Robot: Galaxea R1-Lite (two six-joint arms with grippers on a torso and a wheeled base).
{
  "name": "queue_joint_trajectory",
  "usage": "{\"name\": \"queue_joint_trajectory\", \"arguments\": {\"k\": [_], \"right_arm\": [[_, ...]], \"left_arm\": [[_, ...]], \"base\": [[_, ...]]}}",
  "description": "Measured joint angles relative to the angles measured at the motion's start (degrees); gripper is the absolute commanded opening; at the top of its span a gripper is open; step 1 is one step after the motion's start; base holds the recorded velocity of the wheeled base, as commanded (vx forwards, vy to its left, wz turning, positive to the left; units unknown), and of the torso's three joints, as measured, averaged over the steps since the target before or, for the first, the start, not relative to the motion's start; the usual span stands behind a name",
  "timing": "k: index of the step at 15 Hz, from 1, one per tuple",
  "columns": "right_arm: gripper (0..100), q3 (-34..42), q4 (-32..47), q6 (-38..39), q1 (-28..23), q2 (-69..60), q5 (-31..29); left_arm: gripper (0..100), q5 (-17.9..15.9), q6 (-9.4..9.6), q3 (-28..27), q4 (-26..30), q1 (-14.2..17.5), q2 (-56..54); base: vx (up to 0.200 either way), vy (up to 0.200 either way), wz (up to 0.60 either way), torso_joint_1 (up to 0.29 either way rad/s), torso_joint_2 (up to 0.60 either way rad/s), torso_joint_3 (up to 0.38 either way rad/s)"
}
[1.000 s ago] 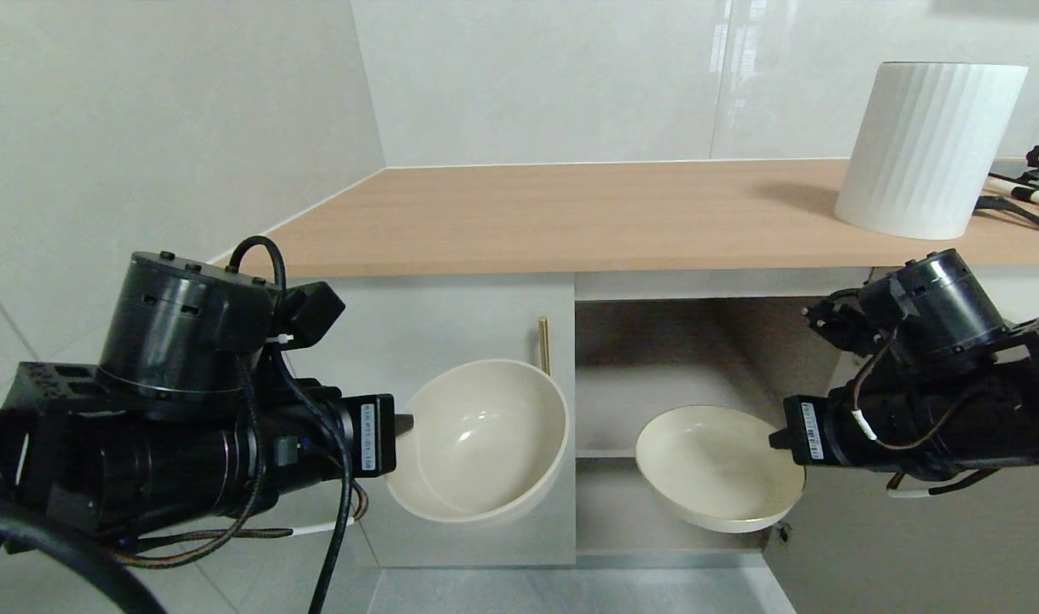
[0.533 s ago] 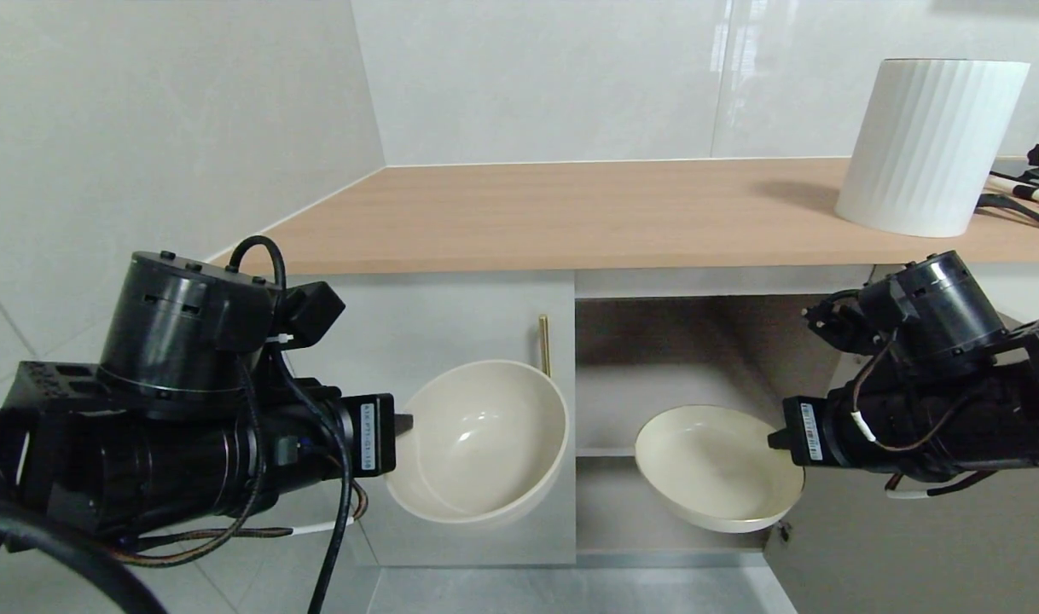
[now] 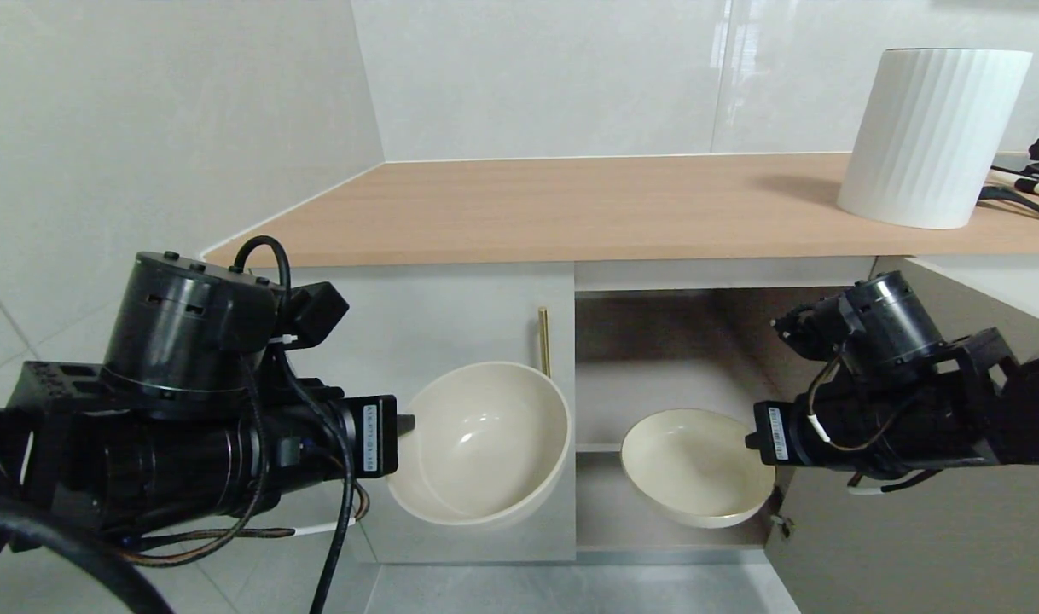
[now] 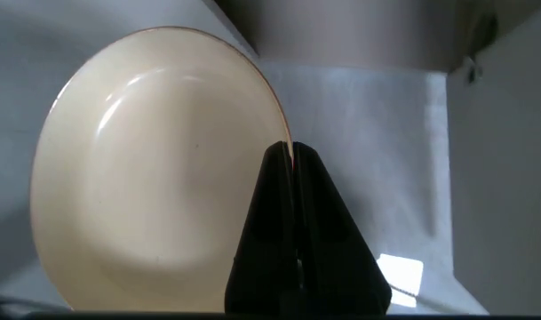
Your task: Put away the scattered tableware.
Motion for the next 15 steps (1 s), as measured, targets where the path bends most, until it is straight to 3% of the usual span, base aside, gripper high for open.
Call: {"name": "queue_joint_trajectory", "arguments": {"k": [4,9,13,15], "right_arm": [[0,-3.35,-6.30,-0.16,-3.29,8.22,-0.18],[0,-12.51,-7.68,-0.11,-4.63,22.76,-2.00],[0,-14.75,-22.13,-0.22,-5.30,31.62,-4.67],[0,-16.07,-24.37,-2.95,-6.66,34.95,-4.82]], "left_arm": [[0,0.02,-0.04,0.00,-0.02,0.05,0.49],[0,0.09,-0.06,0.02,-0.02,0.05,0.57],[0,0.28,-0.06,0.11,-0.02,0.05,1.10],[0,0.44,-0.09,0.11,-0.02,0.02,1.44]], "base": [[0.000,0.000,0.00,0.000,0.00,0.000],[0.000,0.000,0.00,0.000,0.00,0.000],[0.000,0.000,0.00,0.000,0.00,0.000],[0.000,0.000,0.00,0.000,0.00,0.000]]}}
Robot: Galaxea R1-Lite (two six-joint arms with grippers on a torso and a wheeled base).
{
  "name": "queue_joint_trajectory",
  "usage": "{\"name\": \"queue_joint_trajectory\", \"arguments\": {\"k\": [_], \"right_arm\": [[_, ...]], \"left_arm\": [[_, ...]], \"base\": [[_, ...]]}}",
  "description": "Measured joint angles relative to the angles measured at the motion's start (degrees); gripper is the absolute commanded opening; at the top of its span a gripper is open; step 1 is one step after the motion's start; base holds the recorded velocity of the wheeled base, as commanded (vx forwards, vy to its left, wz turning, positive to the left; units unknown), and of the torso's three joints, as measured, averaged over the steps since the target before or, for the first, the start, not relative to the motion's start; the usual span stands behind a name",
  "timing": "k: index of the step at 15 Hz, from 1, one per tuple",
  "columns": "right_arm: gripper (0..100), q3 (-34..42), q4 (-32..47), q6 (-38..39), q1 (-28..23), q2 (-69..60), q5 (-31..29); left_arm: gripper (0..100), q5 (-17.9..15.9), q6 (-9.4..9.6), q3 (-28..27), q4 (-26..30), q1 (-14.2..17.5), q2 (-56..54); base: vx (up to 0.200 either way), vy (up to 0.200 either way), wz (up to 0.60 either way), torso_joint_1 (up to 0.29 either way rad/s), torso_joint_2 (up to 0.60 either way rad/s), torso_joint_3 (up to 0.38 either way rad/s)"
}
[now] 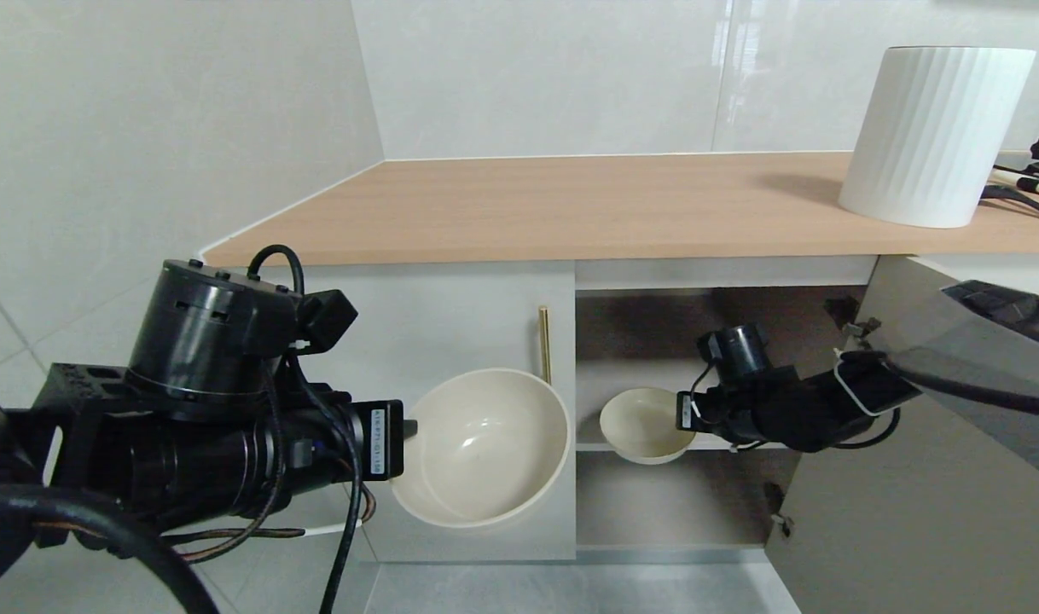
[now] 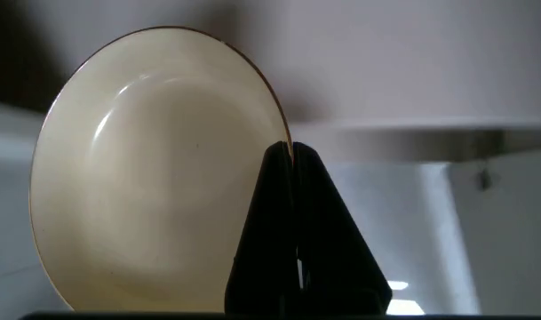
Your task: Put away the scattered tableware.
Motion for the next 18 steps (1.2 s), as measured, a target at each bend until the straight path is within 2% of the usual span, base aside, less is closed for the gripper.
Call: {"name": "queue_joint_trajectory", "arguments": {"k": [7,11,18], "right_arm": [[0,-8.18,0.05,-2.41,-3.47,8.33,-3.83],[0,-14.99,2.86,-2.46,-5.86,11.89,-4.60],[0,-20.96,2.82,-2.41,-8.13,17.25,-8.73]], "left_arm": [[0,0.44,0.02,-0.04,0.00,0.00,0.29],[0,0.52,0.00,0.00,0.02,0.02,0.30],[0,0.49,0.02,0.00,0.00,0.02,0.46]], "base": [[0.000,0.000,0.00,0.000,0.00,0.000],[0.000,0.000,0.00,0.000,0.00,0.000],[0.000,0.000,0.00,0.000,0.00,0.000]]}}
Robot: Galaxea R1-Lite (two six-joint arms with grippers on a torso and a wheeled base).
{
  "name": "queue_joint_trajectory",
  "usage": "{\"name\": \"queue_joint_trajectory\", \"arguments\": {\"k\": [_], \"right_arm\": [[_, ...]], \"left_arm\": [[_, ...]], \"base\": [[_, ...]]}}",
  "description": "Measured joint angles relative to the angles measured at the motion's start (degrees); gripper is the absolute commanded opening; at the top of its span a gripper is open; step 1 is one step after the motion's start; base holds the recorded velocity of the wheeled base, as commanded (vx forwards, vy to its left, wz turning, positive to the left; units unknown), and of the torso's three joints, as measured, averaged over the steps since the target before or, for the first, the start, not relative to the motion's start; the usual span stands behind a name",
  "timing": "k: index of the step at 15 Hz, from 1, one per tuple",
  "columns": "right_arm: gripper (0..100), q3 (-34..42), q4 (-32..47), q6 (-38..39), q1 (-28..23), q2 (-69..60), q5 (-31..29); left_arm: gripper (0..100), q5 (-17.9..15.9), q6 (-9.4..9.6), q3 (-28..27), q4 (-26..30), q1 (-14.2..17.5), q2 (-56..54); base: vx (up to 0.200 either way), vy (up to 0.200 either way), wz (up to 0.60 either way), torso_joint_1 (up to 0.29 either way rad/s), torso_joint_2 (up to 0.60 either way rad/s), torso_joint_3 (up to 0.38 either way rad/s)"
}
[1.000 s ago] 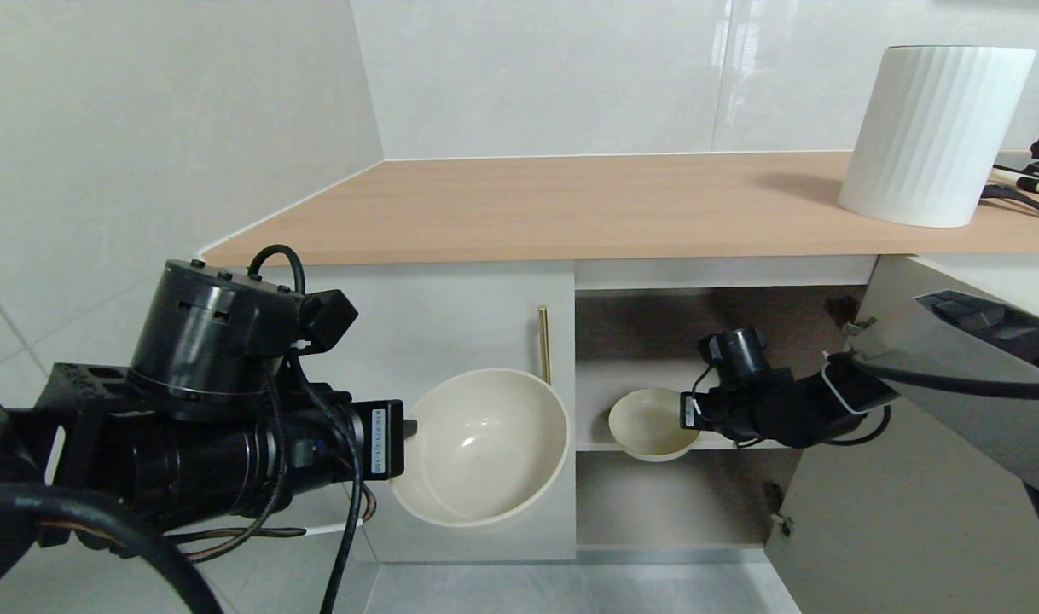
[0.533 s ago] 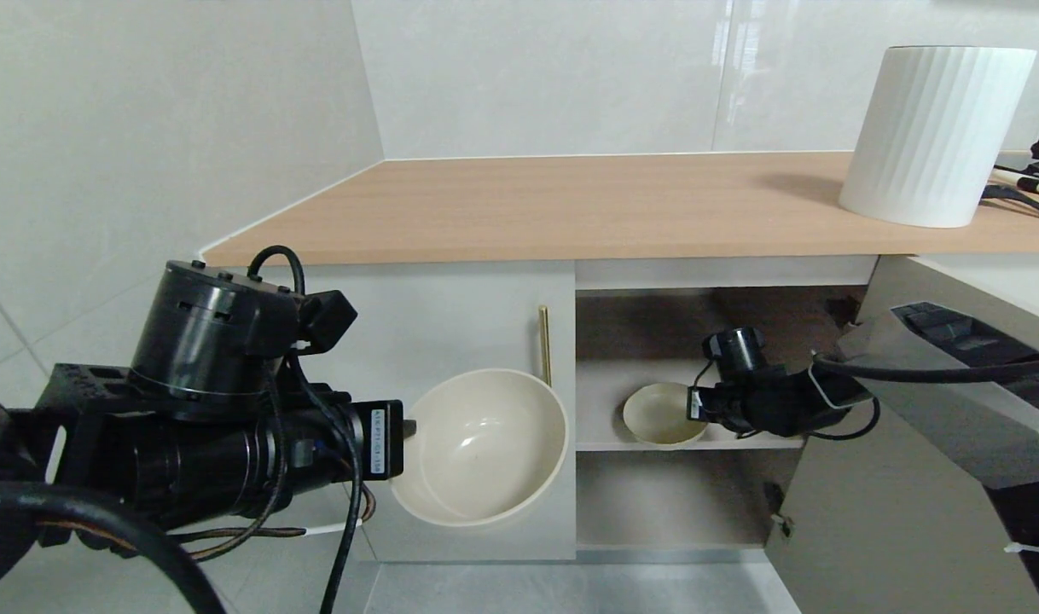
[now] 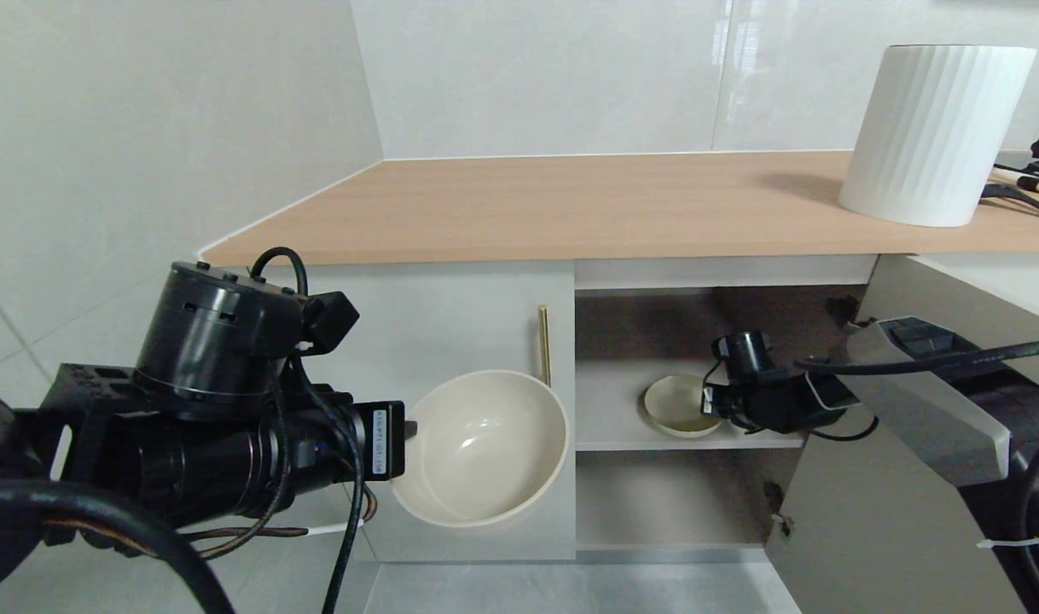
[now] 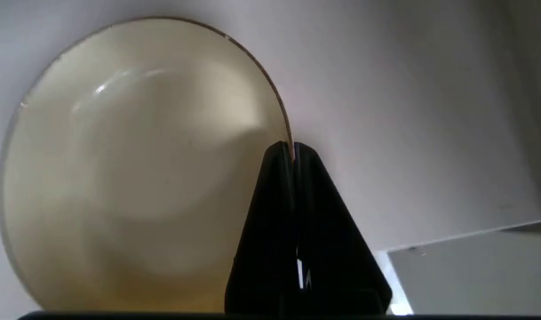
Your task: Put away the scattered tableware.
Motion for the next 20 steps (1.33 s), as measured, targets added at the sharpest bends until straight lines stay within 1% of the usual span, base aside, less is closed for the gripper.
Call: {"name": "queue_joint_trajectory", "arguments": {"k": [4,15,16,20], "right_arm": [[0,-2.15,-0.11,0.00,0.11,1.77,-2.22],[0,-2.43,-0.11,0.20,0.12,2.12,-2.29],[100,-2.39,-0.09,0.20,0.12,2.10,-2.29],[100,-2.34,-0.13,0.38,0.17,2.05,-2.27]], "left_arm": [[0,0.04,0.00,0.00,0.00,-0.02,0.11],[0,0.06,-0.02,-0.02,-0.02,-0.09,0.38],[0,0.06,0.00,-0.02,0.00,-0.09,0.39],[0,0.06,-0.02,0.00,0.00,-0.09,0.41]], "base": [[0.000,0.000,0.00,0.000,0.00,0.000],[0.000,0.000,0.00,0.000,0.00,0.000],[0.000,0.000,0.00,0.000,0.00,0.000],[0.000,0.000,0.00,0.000,0.00,0.000]]}}
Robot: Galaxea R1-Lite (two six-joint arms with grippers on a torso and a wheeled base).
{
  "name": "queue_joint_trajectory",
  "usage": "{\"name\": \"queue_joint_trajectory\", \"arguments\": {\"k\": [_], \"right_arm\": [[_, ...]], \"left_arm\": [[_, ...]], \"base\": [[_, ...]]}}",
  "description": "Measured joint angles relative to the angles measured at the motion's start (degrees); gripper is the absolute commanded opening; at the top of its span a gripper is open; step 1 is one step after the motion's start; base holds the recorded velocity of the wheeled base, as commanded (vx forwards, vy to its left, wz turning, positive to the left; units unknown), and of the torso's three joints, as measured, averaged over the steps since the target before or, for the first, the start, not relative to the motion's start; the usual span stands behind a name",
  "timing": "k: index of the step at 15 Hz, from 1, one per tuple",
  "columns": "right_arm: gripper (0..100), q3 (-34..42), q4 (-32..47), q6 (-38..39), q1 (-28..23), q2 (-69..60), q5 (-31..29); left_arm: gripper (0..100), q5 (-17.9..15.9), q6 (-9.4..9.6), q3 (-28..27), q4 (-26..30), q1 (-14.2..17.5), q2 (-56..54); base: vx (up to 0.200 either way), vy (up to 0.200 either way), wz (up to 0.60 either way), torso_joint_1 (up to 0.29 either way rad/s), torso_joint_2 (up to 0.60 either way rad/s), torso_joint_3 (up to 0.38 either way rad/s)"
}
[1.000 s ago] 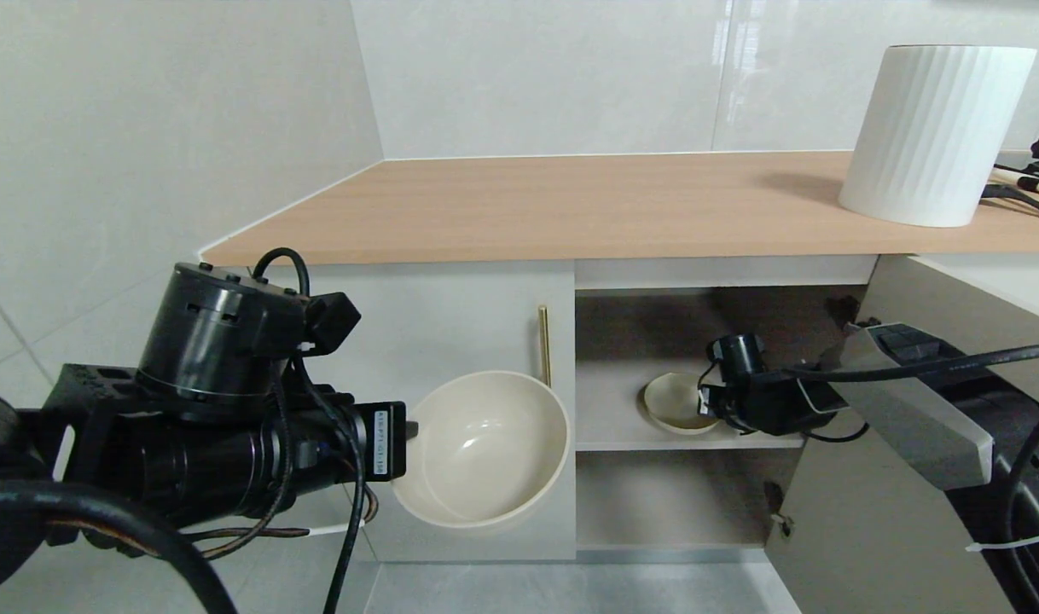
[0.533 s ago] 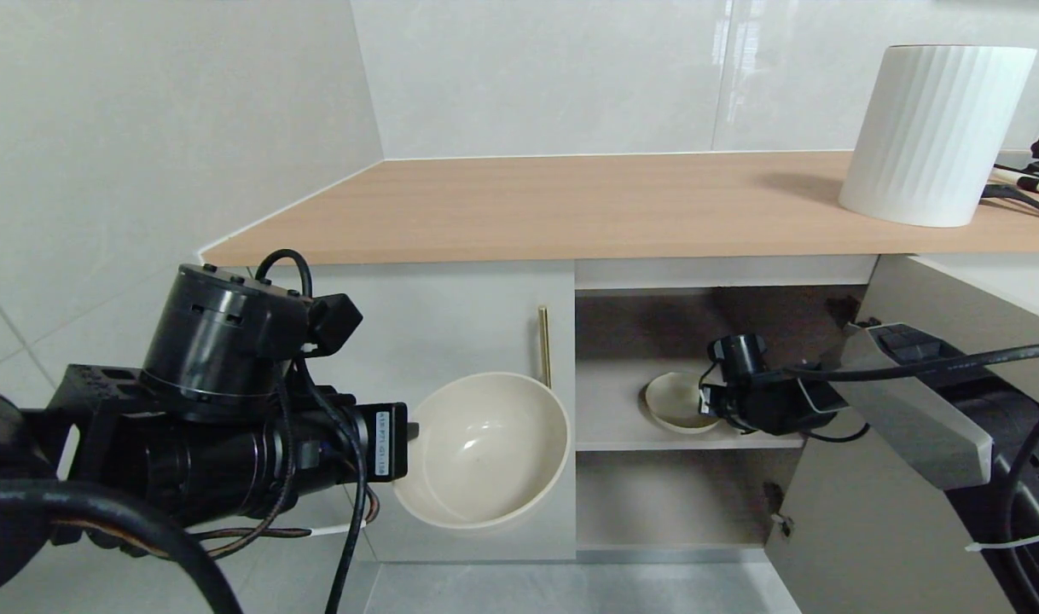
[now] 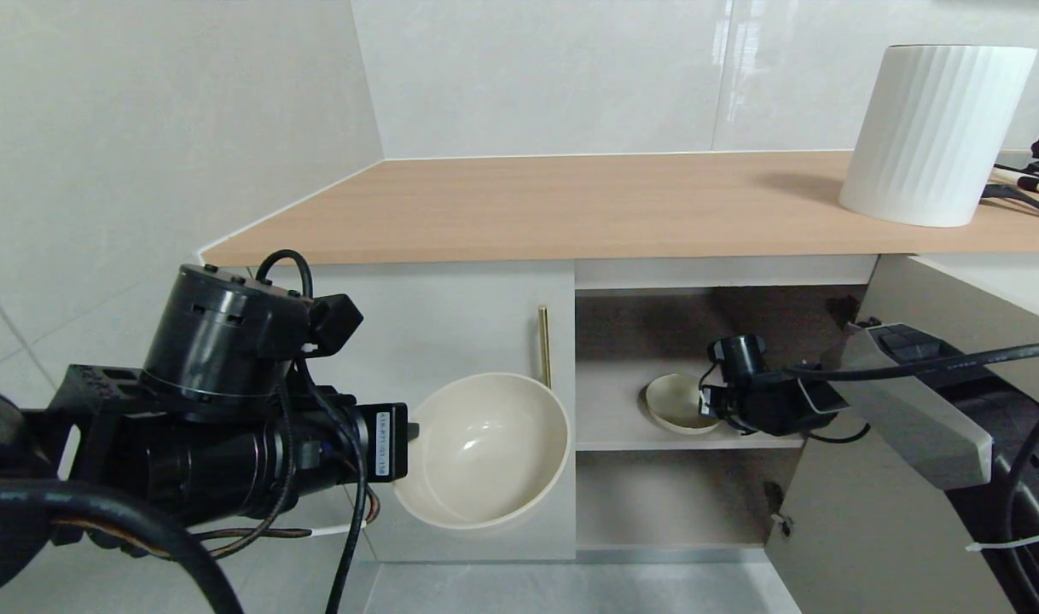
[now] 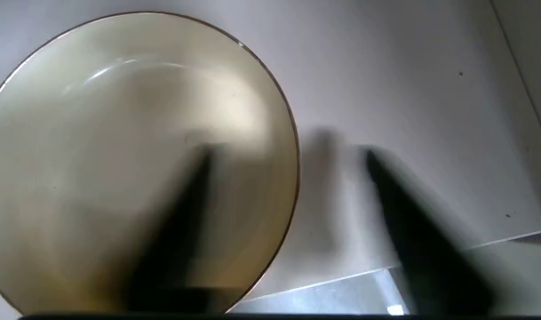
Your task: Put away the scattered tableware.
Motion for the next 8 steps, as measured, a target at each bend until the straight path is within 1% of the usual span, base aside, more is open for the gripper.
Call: {"name": "queue_joint_trajectory", "arguments": {"k": [4,6,8], "right_arm": [[100,1.90,-0.13,0.17,-0.05,-1.35,-0.09],[100,7.45,-1.49,0.41,0.17,-4.74,0.16],[100,14.77,-4.61,0.59,1.13,-9.73,1.48]], "left_arm": [[0,-0.05,0.02,0.07,0.02,-0.02,0.11],[0,-0.09,0.00,0.24,0.02,-0.79,0.88],[0,-0.09,0.02,0.33,-0.76,-1.82,2.07]], "base": [[0.000,0.000,0.00,0.000,0.00,0.000],[0.000,0.000,0.00,0.000,0.00,0.000],[0.000,0.000,0.00,0.000,0.00,0.000]]}}
